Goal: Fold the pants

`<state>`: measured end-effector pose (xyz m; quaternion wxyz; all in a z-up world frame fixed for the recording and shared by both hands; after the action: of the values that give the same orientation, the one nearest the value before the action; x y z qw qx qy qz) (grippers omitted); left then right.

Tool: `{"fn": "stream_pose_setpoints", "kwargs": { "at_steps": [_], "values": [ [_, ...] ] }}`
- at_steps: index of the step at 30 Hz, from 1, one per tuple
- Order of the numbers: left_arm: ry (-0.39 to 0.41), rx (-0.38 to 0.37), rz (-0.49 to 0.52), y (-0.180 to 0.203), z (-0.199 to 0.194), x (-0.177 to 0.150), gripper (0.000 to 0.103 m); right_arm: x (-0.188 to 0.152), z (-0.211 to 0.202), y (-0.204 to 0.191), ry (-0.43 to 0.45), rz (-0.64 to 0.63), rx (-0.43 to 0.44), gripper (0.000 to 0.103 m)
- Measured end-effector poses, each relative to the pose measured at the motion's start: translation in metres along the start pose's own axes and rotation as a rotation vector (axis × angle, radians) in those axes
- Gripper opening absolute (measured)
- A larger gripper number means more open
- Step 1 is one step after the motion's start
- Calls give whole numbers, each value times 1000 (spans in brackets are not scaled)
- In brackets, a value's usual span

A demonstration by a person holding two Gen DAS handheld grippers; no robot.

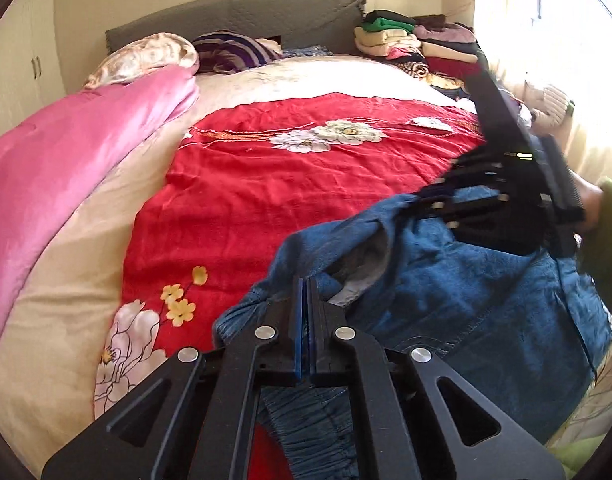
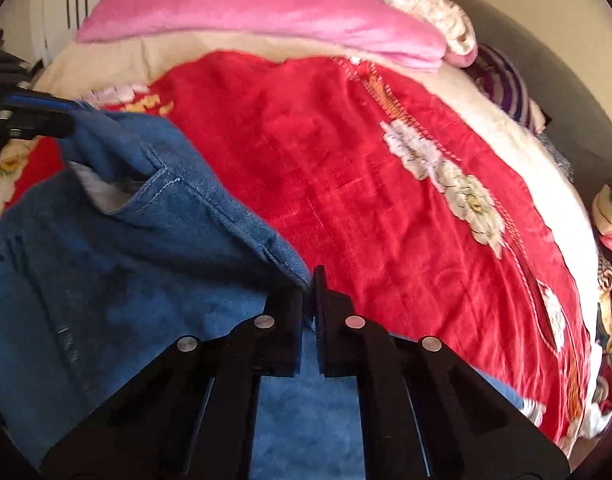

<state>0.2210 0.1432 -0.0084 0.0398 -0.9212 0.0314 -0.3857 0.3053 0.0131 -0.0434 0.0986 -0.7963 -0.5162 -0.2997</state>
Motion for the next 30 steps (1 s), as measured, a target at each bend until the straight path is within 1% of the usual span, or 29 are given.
{"fn": "stream_pose_setpoints", "kwargs": {
  "at_steps": [3, 6, 12, 15, 19, 23, 27, 30],
  "values": [
    [12, -11, -18, -2, -5, -2, 1, -5, -27, 0, 67, 67, 15, 1],
    [30, -19, -21, 1, -13, -5, 1, -13, -55, -8, 127, 108, 21, 1],
    [73, -29, -3, 14, -37, -10, 1, -35, -96, -31, 203, 177, 14, 1],
    [84, -23, 8, 19, -49, -16, 1, -46, -110, -45, 241, 180, 29, 1],
    [83, -47, 8, 24, -64, -28, 1, -60, -126, -63, 265, 215, 41, 1],
    [86, -60, 16, 30, -77, -43, 1, -73, -143, -84, 282, 210, 50, 1],
    [69, -84, 28, 37, -85, -65, 1, -88, -151, -104, 259, 201, 49, 1],
    [47, -84, 33, 40, -84, -80, 1, -99, -150, -120, 236, 182, 49, 1]
  ]
}}
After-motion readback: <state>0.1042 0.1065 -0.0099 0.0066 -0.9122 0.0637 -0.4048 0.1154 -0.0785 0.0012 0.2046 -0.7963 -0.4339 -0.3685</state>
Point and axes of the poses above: each gripper's, at about its wrist camera, not at the fingertips, and z roughly the way its jaws point, y to its right, x to its top, the point moved 5 cm from there along z, roughly the way its jaws point, and after that the axes turned 6 degrees about x, right-handed, at the moved point
